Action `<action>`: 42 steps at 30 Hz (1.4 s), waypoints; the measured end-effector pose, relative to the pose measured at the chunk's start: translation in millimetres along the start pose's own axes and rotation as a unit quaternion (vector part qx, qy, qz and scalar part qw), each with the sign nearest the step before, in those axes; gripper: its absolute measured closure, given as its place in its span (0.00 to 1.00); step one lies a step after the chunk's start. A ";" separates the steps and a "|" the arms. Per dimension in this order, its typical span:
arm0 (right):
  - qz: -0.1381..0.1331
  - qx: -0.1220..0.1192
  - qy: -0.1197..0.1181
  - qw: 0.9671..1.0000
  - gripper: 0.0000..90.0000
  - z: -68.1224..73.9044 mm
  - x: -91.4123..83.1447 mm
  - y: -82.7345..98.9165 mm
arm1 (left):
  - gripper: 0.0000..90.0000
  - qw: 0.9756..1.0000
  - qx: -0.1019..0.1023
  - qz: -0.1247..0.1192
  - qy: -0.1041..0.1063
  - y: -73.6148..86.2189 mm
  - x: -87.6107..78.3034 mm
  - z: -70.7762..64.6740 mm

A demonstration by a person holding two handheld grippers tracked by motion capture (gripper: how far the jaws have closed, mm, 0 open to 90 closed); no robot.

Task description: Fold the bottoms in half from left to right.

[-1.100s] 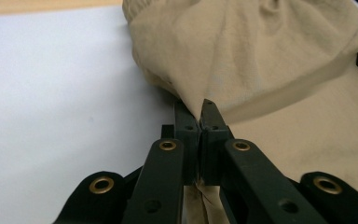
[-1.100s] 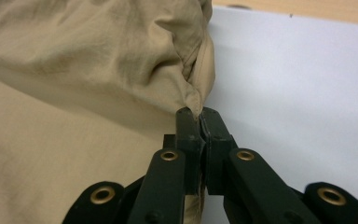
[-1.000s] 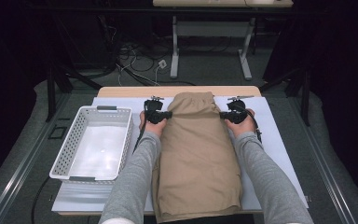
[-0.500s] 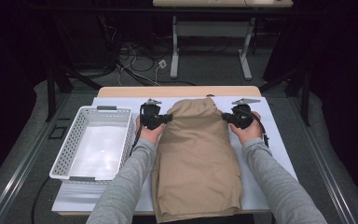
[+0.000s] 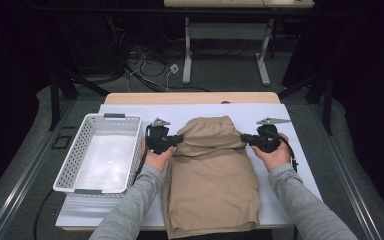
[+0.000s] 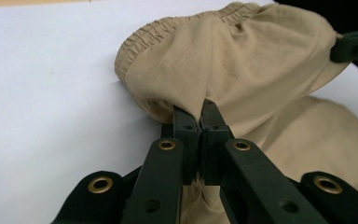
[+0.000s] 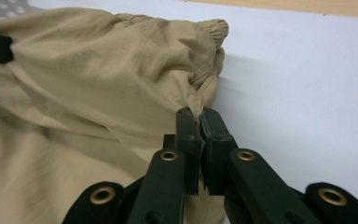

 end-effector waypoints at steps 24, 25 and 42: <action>0.043 0.005 -0.034 0.998 0.97 15.0 -20.1 73.5 | 0.96 0.999 -0.014 0.034 0.021 73.7 -4.5 -16.3; 0.041 -0.002 -0.030 0.999 0.97 14.9 -19.6 74.6 | 0.96 0.999 -0.015 0.034 0.019 75.5 -3.9 -15.4; 0.034 0.017 -0.028 0.999 0.95 14.9 -17.1 80.9 | 0.90 0.999 -0.028 0.029 0.006 80.1 -4.4 -13.7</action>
Point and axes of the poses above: each handheld gripper's, and its own axes: x roughly forward along the jaws, y roughly out of its underside, z roughly to its left, the point moved 6 cm from there along x, roughly forward along the jaws, and after that the axes turned 12 degrees about y, right-handed, at the moved point
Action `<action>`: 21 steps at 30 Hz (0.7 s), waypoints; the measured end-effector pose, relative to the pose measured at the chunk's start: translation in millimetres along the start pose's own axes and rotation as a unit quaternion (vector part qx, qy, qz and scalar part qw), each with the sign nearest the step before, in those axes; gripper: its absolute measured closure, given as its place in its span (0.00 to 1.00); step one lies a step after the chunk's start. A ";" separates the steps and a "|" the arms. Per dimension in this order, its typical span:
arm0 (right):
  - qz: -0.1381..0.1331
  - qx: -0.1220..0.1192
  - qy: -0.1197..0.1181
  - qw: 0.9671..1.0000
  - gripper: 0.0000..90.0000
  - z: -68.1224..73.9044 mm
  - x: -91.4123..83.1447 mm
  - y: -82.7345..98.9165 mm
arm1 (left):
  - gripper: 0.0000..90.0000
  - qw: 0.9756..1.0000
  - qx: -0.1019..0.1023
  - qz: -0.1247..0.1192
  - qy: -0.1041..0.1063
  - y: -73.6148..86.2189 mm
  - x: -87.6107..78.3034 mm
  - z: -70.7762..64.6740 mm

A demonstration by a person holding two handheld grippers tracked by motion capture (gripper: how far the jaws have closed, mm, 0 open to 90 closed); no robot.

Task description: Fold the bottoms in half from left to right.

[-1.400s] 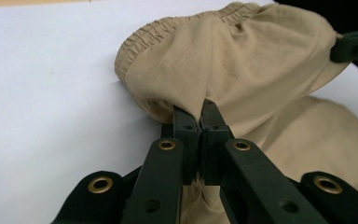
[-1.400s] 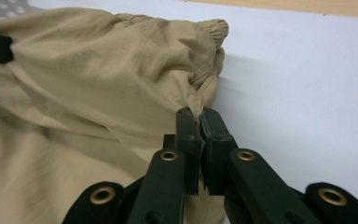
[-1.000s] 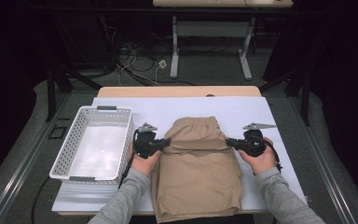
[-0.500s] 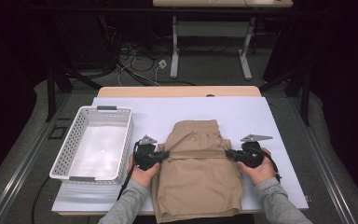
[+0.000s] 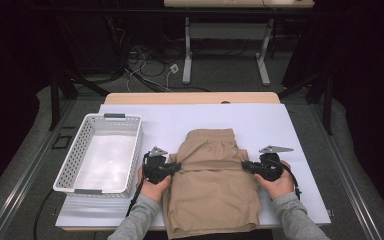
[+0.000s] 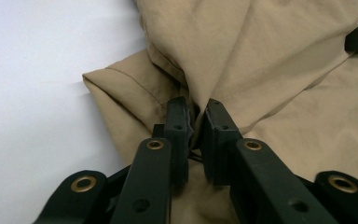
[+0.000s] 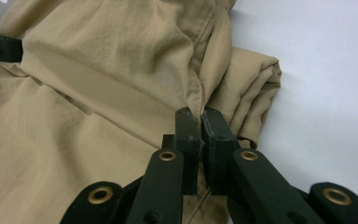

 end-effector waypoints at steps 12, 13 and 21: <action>-0.023 0.022 -0.009 0.999 0.74 3.5 -16.5 -8.5 | 0.65 0.999 -0.018 -0.034 -0.002 -10.0 -16.7 -7.5; -0.024 0.021 -0.010 0.999 0.72 4.3 -18.1 -10.0 | 0.63 0.999 -0.022 -0.039 -0.001 -11.2 -17.5 -8.0; -0.058 0.025 -0.014 0.998 0.58 7.1 -30.6 -36.7 | 0.49 0.999 -0.030 -0.045 -0.003 -31.4 -20.7 -12.3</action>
Point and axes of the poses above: each handheld gripper's, and its own axes: x roughly forward along the jaws, y roughly out of its underside, z roughly to its left, the point moved 6 cm from there along x, roughly forward along the jaws, and after that the axes turned 12 degrees about y, right-handed, at the moved point
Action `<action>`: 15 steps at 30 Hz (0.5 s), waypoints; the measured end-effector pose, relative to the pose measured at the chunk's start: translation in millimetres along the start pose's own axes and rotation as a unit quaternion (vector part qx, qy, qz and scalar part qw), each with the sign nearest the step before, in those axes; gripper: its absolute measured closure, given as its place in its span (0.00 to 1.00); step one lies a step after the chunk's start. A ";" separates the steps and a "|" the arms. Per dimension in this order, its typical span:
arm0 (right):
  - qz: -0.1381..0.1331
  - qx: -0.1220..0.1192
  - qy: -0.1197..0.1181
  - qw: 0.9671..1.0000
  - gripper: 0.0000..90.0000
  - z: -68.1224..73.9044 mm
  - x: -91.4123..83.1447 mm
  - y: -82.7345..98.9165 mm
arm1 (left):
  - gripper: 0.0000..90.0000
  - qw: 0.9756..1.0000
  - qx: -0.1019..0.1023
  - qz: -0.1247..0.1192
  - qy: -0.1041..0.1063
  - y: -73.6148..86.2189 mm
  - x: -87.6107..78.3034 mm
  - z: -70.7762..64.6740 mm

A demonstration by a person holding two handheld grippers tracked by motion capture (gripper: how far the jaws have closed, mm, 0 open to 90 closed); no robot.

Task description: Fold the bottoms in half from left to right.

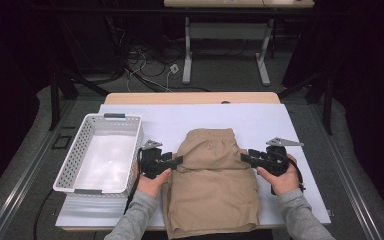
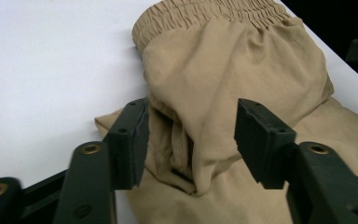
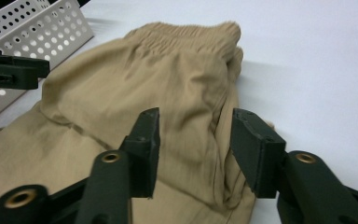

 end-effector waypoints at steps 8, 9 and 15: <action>-0.012 -0.018 0.012 1.000 0.50 3.3 6.8 -36.6 | 0.40 1.000 0.012 -0.021 -0.009 -37.2 1.4 -6.8; -0.014 -0.021 0.015 1.000 0.49 4.0 7.5 -42.0 | 0.39 1.000 0.015 -0.025 -0.012 -42.5 1.6 -7.1; -0.026 -0.033 0.030 0.999 0.45 5.2 15.4 -72.4 | 0.36 0.999 0.015 -0.030 -0.020 -68.4 6.7 -5.1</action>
Point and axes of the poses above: each handheld gripper's, and its own axes: x roughly forward along the jaws, y roughly out of its underside, z roughly to its left, the point moved 6 cm from there along x, roughly forward along the jaws, and after that the axes turned 12 degrees about y, right-handed, at the moved point
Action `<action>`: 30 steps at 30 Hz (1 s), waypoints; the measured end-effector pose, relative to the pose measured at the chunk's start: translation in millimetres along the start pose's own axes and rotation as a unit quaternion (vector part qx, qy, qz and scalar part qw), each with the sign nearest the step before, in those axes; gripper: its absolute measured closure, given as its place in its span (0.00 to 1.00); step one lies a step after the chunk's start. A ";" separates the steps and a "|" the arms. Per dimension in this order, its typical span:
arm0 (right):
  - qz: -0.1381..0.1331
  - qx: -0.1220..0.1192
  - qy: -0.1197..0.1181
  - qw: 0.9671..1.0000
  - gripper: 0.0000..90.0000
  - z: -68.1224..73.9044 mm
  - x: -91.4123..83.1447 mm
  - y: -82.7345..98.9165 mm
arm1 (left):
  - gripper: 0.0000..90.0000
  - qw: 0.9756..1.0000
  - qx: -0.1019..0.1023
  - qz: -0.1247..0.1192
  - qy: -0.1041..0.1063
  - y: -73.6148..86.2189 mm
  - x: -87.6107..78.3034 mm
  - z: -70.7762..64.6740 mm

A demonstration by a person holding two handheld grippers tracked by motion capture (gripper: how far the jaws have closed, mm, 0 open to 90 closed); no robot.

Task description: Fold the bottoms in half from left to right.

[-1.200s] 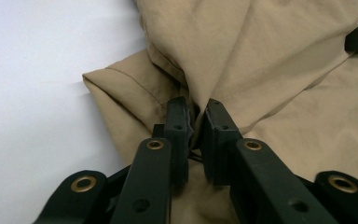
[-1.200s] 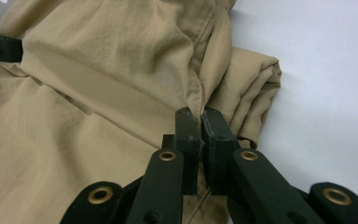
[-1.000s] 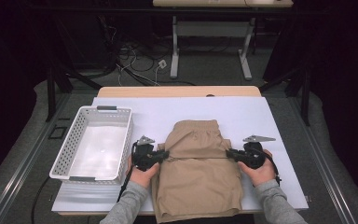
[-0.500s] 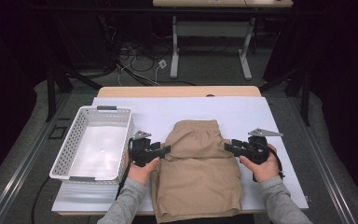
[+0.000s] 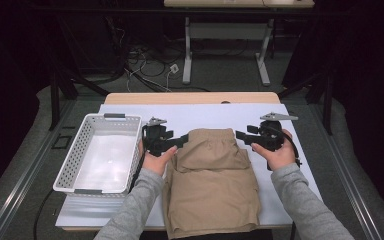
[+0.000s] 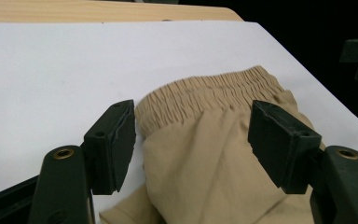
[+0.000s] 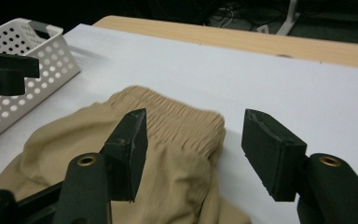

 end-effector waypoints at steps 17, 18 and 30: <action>0.059 -0.015 0.023 0.998 0.42 -2.5 52.1 -3.5 | 0.33 0.999 -0.029 0.017 -0.030 -9.4 39.5 31.0; 0.061 -0.016 0.026 0.998 0.42 -2.6 55.1 -2.3 | 0.33 0.999 -0.034 0.019 -0.029 -8.2 42.1 33.0; 0.108 0.006 0.023 0.994 0.44 0.0 78.6 18.6 | 0.30 0.997 -0.045 0.059 -0.021 9.7 71.4 40.5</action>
Point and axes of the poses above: each handheld gripper's, and its own axes: x roughly forward along the jaws, y roughly out of its underside, z roughly to its left, the point moved 6 cm from there along x, roughly forward along the jaws, and after that the axes turned 12 degrees about y, right-handed, at the moved point
